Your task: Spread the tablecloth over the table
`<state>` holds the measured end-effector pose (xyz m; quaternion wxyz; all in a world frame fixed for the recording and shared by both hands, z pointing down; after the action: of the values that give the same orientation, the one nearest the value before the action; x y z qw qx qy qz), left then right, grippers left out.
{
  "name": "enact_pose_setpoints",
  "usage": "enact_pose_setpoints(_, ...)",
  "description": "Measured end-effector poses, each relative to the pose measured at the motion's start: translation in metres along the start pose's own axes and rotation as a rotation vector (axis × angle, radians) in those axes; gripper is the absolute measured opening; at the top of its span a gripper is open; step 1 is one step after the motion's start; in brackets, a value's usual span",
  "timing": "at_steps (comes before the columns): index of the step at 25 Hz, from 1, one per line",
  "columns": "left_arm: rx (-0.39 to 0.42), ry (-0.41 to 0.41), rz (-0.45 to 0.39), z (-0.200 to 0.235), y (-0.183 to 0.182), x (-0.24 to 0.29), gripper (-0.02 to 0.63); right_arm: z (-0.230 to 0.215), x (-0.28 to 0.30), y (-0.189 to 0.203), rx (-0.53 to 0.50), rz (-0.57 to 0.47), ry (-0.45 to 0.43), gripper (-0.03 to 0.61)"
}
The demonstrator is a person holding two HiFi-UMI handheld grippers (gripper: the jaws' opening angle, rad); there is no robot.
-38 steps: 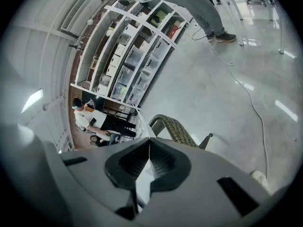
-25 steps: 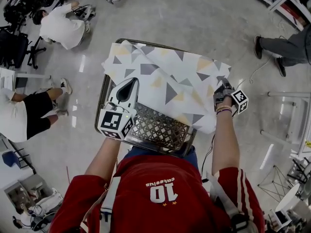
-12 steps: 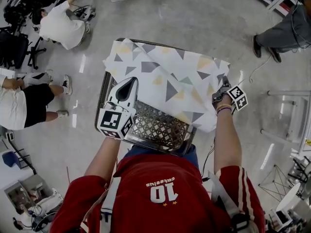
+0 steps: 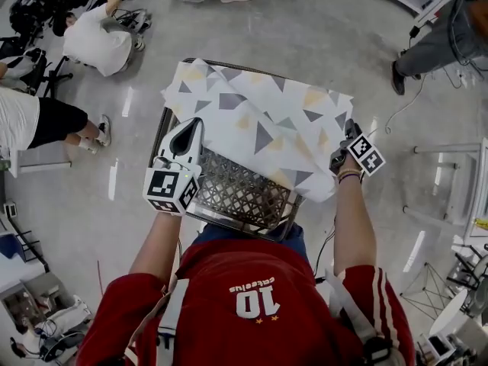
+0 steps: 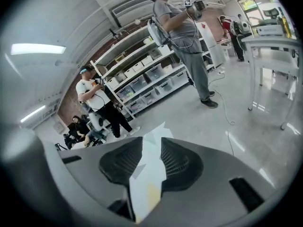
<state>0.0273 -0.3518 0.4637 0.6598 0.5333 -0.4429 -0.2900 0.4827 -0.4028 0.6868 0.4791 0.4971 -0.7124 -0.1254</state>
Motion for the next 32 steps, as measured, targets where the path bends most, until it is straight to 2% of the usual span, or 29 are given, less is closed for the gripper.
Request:
enact_pose_setpoints(4,-0.005,-0.064,-0.019,0.009,-0.005,-0.027,0.006,0.028,-0.025,-0.007,-0.139,-0.02,-0.071,0.112)
enact_pose_setpoints(11,-0.037,-0.187,-0.053,0.019,-0.01,-0.086,0.006,0.113,-0.083,-0.016,-0.405,-0.069,-0.287,0.112)
enact_pose_setpoints(16,-0.032,-0.219,-0.088,-0.001,-0.018,-0.123,0.006,0.172,-0.141,-0.015,-0.504,-0.122,-0.441,0.112)
enact_pose_setpoints(22,-0.012,-0.218,-0.143,-0.031,-0.041,-0.147,0.006,0.23,-0.22,-0.028,-0.601,-0.221,-0.59,0.112)
enact_pose_setpoints(27,0.012,-0.18,-0.179,-0.043,-0.06,-0.152,0.008,0.261,-0.264,-0.035,-0.652,-0.31,-0.624,0.112)
enact_pose_setpoints(32,0.023,-0.132,-0.215,-0.036,-0.078,-0.143,0.008,0.279,-0.285,-0.037,-0.641,-0.357,-0.587,0.112)
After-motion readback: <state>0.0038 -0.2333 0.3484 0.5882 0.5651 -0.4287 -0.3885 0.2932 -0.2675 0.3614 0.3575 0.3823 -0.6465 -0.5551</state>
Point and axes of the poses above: the fingertips, and each gripper's own axes: x forward along the fingers, z to its left, y out of its underside, the point moved 3 cm from there along -x, backward along the fingers, and after that the axes turned 1 degree about y, right-handed, at the moved point
